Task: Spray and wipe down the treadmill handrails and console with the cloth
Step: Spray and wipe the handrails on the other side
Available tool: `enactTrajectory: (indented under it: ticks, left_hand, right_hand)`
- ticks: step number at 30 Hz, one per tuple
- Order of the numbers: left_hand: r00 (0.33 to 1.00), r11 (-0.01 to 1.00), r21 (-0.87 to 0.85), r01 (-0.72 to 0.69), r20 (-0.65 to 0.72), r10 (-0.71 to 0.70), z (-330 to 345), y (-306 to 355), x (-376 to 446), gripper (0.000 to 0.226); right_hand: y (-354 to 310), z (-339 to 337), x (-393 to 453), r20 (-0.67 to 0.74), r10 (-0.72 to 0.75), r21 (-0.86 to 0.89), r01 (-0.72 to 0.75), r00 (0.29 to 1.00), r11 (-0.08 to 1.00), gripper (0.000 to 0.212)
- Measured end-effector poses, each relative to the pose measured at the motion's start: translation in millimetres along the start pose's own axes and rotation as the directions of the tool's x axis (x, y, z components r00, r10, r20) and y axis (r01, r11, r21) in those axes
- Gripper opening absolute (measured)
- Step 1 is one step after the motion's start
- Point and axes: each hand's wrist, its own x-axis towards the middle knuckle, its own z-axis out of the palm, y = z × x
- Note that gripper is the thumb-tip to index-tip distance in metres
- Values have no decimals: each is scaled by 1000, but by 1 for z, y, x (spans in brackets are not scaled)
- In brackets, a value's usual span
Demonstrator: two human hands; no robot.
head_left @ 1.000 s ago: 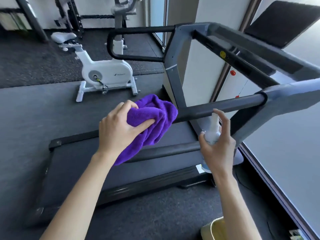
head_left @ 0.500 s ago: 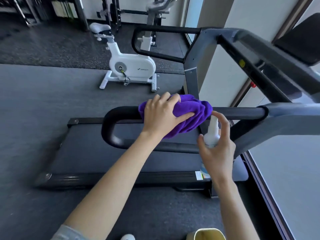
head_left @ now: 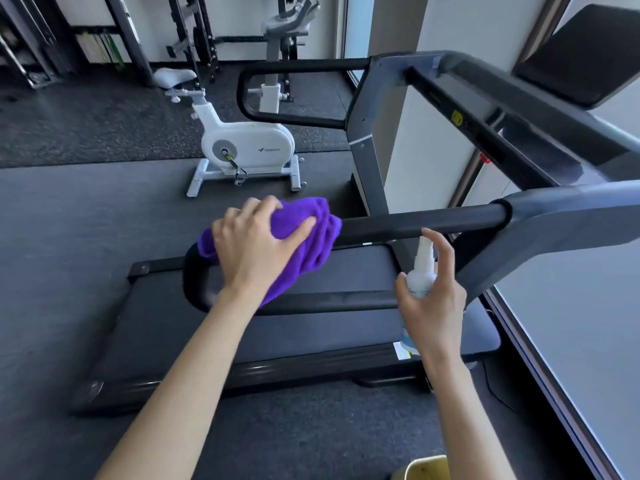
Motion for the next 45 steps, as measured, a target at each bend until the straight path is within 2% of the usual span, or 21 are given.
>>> enactTrajectory:
  ticks: [4, 10, 15, 19, 23, 27, 33, 35, 39, 41, 45]
  left_hand:
    - [983, 986, -54, -159, 86, 164, 36, 84, 7, 56]
    - [916, 937, -106, -332, 200, 347, 83, 182, 21, 71]
    - [863, 895, -176, -409, 244, 442, 96, 219, 21, 69]
    - [867, 889, -229, -398, 222, 445, 89, 184, 29, 63]
    - [902, 919, -187, -348, 200, 382, 68, 129, 30, 69]
    - [936, 945, -151, -289, 163, 313, 42, 81, 20, 64]
    - [981, 979, -82, -185, 40, 189, -2, -6, 5, 64]
    - [994, 990, -86, -107, -3, 107, -14, -36, 0, 63]
    - [982, 945, -274, 178, -13, -189, -27, -81, -8, 59]
    - [987, 956, -258, 141, -37, -155, -25, -81, -8, 59]
    - [992, 987, -106, -124, -21, 122, -12, -42, 6, 64]
  right_hand:
    - [10, -22, 4, -67, -11, -31, 9, 998, 999, 67]
    - [18, -64, 8, -172, -22, -52, 13, 985, 999, 68]
    - [19, -84, 5, -217, -30, -66, 16, 976, 998, 67]
    - [18, -85, 3, -177, -27, -83, 12, 984, 996, 68]
    - [16, -68, 0, -124, -37, -43, 32, 992, 999, 69]
    - [8, -43, -2, -71, -64, -33, 61, 995, 998, 68]
    - [-14, -11, -4, -9, -104, -12, 104, 995, 994, 65]
    - [-22, -2, -6, -2, -115, -5, 115, 993, 993, 66]
    - [-33, 10, -11, -4, -139, -4, 139, 990, 990, 66]
    - [-38, 16, -15, -7, -129, -7, 129, 992, 992, 66]
    - [-50, 32, -21, -7, -102, -21, 102, 995, 995, 68]
